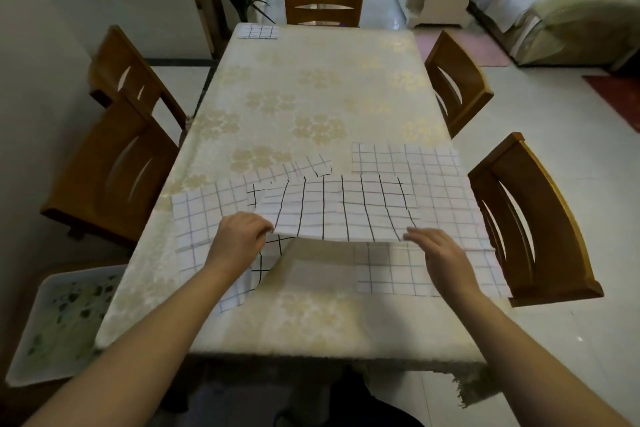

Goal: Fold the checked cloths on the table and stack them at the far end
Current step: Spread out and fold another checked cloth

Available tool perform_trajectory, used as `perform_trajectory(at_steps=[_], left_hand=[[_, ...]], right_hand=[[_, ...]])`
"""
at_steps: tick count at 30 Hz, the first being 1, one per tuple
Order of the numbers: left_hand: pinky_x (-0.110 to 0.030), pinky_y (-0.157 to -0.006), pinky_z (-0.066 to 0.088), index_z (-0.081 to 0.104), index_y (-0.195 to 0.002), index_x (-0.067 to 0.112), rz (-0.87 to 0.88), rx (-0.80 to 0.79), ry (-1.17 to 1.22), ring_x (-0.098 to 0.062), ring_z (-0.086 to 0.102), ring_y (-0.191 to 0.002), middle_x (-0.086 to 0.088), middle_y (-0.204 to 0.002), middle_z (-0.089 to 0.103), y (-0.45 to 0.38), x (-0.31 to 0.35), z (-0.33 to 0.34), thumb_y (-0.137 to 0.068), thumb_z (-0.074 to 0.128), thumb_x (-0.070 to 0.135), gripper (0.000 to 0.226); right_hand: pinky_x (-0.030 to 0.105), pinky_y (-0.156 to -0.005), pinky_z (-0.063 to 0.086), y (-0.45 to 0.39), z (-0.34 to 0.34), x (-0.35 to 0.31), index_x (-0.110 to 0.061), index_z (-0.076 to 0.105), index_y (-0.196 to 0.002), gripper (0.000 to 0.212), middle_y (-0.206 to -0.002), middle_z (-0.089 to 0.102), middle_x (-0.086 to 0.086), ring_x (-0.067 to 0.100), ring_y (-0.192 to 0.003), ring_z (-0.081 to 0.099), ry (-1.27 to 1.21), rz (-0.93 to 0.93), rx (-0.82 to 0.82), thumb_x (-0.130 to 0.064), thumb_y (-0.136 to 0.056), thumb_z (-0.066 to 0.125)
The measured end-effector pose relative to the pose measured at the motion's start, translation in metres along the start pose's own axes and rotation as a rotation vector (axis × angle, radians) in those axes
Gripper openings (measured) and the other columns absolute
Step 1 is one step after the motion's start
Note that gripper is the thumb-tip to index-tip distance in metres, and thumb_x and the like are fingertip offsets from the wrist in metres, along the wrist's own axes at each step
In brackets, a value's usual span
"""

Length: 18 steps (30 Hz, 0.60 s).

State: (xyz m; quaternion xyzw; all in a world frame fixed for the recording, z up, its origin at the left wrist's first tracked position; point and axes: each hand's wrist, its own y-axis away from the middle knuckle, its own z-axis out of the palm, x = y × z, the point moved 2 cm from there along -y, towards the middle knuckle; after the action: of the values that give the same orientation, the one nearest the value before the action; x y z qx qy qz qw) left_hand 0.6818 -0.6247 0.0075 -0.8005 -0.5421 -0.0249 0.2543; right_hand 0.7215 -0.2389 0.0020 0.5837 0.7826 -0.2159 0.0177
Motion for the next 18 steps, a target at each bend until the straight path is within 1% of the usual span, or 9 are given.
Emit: perform_trajectory(at_steps=[2, 4, 6, 8, 10, 12, 14, 16, 18], left_hand=[[-0.042, -0.07, 0.055, 0.075, -0.079, 0.016, -0.073, -0.066, 0.03, -0.025, 0.067, -0.077, 0.002, -0.081, 0.074, 0.015, -0.001, 0.017, -0.069, 0.078, -0.008, 0.025], [-0.045, -0.073, 0.055, 0.075, -0.081, 0.014, -0.155, -0.144, 0.064, -0.027, 0.066, -0.083, -0.001, -0.085, 0.074, 0.029, 0.0, 0.032, -0.072, 0.073, -0.01, 0.025], [-0.044, -0.08, 0.053, 0.075, -0.086, 0.01, -0.231, -0.223, 0.09, -0.029, 0.063, -0.093, -0.004, -0.093, 0.073, 0.041, 0.001, 0.046, -0.079, 0.067, -0.008, 0.021], [-0.044, -0.089, 0.049, 0.074, -0.092, 0.008, -0.289, -0.301, 0.13, -0.027, 0.057, -0.101, -0.004, -0.1, 0.071, 0.052, 0.001, 0.058, -0.084, 0.06, -0.007, 0.022], [-0.037, -0.096, 0.045, 0.072, -0.099, 0.009, -0.336, -0.368, 0.155, -0.023, 0.053, -0.106, -0.003, -0.107, 0.068, 0.063, 0.002, 0.065, -0.088, 0.054, -0.004, 0.024], [-0.028, -0.097, 0.04, 0.07, -0.107, 0.01, -0.369, -0.391, 0.169, -0.019, 0.05, -0.111, -0.001, -0.113, 0.065, 0.07, 0.003, 0.068, -0.092, 0.052, 0.004, 0.024], [-0.026, -0.095, 0.037, 0.067, -0.111, 0.013, -0.392, -0.398, 0.161, -0.016, 0.05, -0.113, 0.002, -0.116, 0.064, 0.074, 0.005, 0.068, -0.096, 0.05, 0.014, 0.023], [-0.034, -0.097, 0.037, 0.068, -0.109, 0.018, -0.391, -0.353, 0.067, -0.018, 0.051, -0.116, 0.004, -0.118, 0.063, 0.076, 0.005, 0.067, -0.095, 0.049, 0.025, 0.025], [-0.041, -0.099, 0.037, 0.069, -0.107, 0.022, -0.398, -0.297, -0.026, -0.019, 0.051, -0.12, 0.005, -0.122, 0.061, 0.078, 0.006, 0.065, -0.09, 0.043, 0.037, 0.035]], right_hand=[[0.039, -0.095, 0.05, 0.02, 0.016, 0.002, -0.014, 0.068, -0.118, 0.049, -0.122, 0.067, 0.009, 0.026, -0.112, 0.064, -0.003, 0.051, -0.07, 0.013, -0.078, 0.069], [0.039, -0.098, 0.048, 0.038, 0.031, 0.007, -0.015, 0.067, -0.121, 0.048, -0.127, 0.065, 0.008, 0.025, -0.117, 0.06, -0.021, 0.1, -0.15, 0.011, -0.081, 0.067], [0.041, -0.098, 0.049, 0.051, 0.045, 0.012, -0.013, 0.068, -0.12, 0.05, -0.128, 0.064, 0.009, 0.027, -0.118, 0.06, -0.038, 0.125, -0.219, 0.014, -0.078, 0.066], [0.043, -0.096, 0.05, 0.06, 0.058, 0.013, -0.012, 0.07, -0.116, 0.052, -0.125, 0.065, 0.01, 0.031, -0.114, 0.062, -0.017, 0.106, -0.277, 0.016, -0.072, 0.069], [0.043, -0.095, 0.05, 0.063, 0.068, 0.01, -0.013, 0.073, -0.112, 0.049, -0.12, 0.069, 0.008, 0.03, -0.111, 0.065, 0.016, 0.085, -0.307, 0.011, -0.069, 0.073], [0.042, -0.095, 0.051, 0.061, 0.073, 0.003, -0.014, 0.074, -0.109, 0.045, -0.116, 0.071, 0.005, 0.028, -0.108, 0.066, 0.019, 0.076, -0.311, 0.006, -0.069, 0.074], [0.041, -0.094, 0.052, 0.057, 0.076, -0.005, -0.013, 0.074, -0.108, 0.042, -0.113, 0.072, 0.004, 0.026, -0.106, 0.066, 0.018, 0.073, -0.314, 0.002, -0.069, 0.074], [0.039, -0.094, 0.051, 0.052, 0.081, -0.011, -0.013, 0.073, -0.109, 0.04, -0.113, 0.072, 0.004, 0.025, -0.105, 0.067, 0.032, 0.076, -0.318, -0.001, -0.071, 0.075], [0.039, -0.097, 0.049, 0.047, 0.088, -0.016, -0.013, 0.071, -0.116, 0.038, -0.118, 0.07, 0.003, 0.024, -0.11, 0.064, 0.046, 0.085, -0.337, -0.007, -0.078, 0.072]])
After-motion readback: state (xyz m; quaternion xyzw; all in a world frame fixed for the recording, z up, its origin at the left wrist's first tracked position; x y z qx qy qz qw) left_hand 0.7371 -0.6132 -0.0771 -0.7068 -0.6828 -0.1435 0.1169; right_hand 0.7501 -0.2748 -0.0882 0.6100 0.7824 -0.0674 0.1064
